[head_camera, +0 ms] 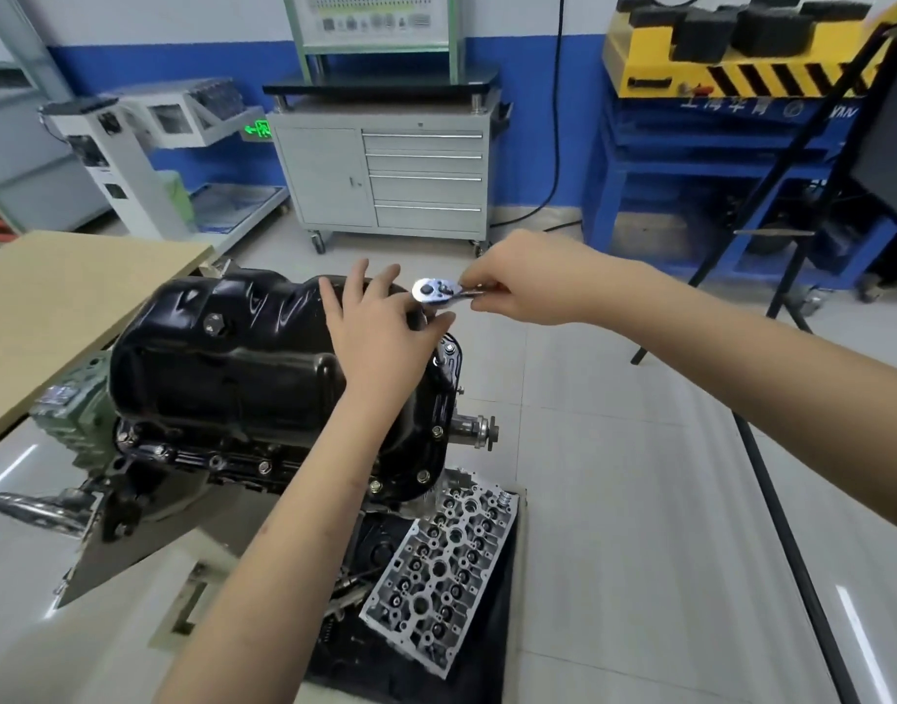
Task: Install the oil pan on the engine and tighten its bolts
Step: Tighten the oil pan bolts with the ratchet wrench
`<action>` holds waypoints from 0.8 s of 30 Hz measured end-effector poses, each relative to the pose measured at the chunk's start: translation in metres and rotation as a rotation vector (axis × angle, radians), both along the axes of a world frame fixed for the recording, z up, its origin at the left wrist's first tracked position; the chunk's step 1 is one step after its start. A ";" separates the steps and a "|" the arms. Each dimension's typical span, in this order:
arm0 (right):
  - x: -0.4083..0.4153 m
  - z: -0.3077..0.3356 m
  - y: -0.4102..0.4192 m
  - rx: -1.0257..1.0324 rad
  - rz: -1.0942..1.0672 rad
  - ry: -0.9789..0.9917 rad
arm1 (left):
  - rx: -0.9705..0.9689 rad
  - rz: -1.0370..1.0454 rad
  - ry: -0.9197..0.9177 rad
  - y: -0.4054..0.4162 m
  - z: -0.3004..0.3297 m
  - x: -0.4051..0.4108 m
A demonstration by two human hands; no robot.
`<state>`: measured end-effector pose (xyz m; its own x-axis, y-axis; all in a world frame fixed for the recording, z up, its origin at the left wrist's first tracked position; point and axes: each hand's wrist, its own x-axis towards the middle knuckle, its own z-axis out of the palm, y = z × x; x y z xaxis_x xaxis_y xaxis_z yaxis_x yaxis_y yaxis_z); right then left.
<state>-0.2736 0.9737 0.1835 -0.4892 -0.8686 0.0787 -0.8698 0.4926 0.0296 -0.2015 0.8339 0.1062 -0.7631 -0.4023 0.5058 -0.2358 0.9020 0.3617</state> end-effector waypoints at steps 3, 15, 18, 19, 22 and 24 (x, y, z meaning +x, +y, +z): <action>-0.004 0.003 -0.001 0.059 0.062 -0.011 | 0.027 -0.075 -0.033 -0.004 0.001 0.003; -0.010 0.000 -0.017 0.089 0.135 -0.031 | 0.047 -0.166 0.006 -0.008 0.003 0.009; -0.001 -0.009 -0.026 -0.009 0.148 -0.088 | 0.026 -0.141 0.009 -0.007 0.001 0.007; 0.000 -0.010 -0.028 -0.027 0.127 -0.065 | 0.020 -0.135 0.019 -0.007 0.000 0.006; -0.001 -0.009 -0.034 -0.051 0.016 -0.014 | 0.037 -0.144 0.030 -0.010 0.000 0.007; -0.002 -0.010 -0.035 -0.058 -0.025 -0.007 | 0.073 -0.164 0.043 -0.012 0.001 0.007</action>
